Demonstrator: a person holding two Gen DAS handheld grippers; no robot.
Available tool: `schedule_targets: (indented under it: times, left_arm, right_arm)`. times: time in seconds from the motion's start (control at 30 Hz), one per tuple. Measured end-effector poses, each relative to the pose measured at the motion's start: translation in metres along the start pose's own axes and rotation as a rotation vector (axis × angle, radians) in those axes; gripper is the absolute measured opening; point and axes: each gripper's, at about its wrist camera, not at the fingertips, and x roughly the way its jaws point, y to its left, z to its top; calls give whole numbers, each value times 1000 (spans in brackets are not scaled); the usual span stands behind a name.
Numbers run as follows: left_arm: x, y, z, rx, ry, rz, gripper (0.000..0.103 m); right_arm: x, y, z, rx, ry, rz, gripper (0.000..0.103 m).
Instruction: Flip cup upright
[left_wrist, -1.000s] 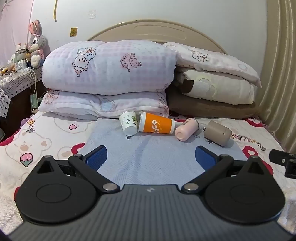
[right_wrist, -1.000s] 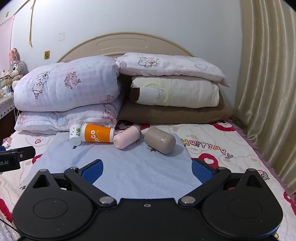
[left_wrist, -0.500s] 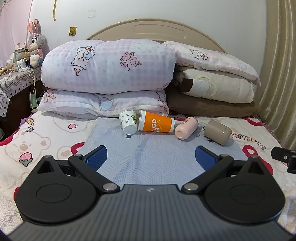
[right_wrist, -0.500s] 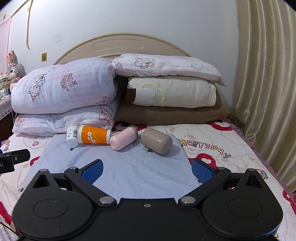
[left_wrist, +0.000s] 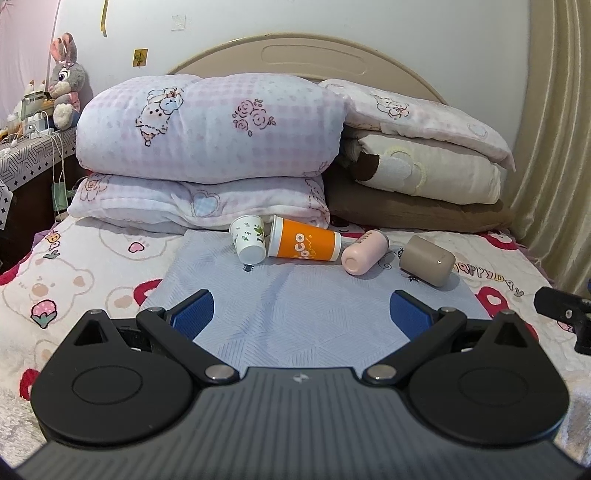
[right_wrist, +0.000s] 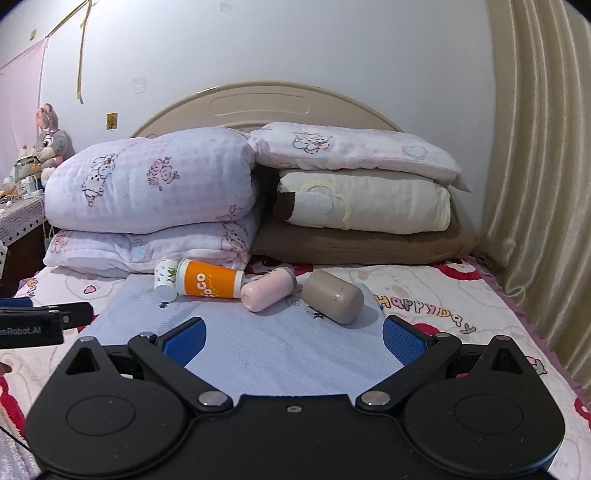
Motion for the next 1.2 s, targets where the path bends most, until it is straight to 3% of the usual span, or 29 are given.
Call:
schedule_targets:
  times: [1.2]
  left_arm:
    - [3, 0, -9, 12, 8, 1, 103]
  right_arm:
    - [3, 9, -7, -10, 13, 9, 103]
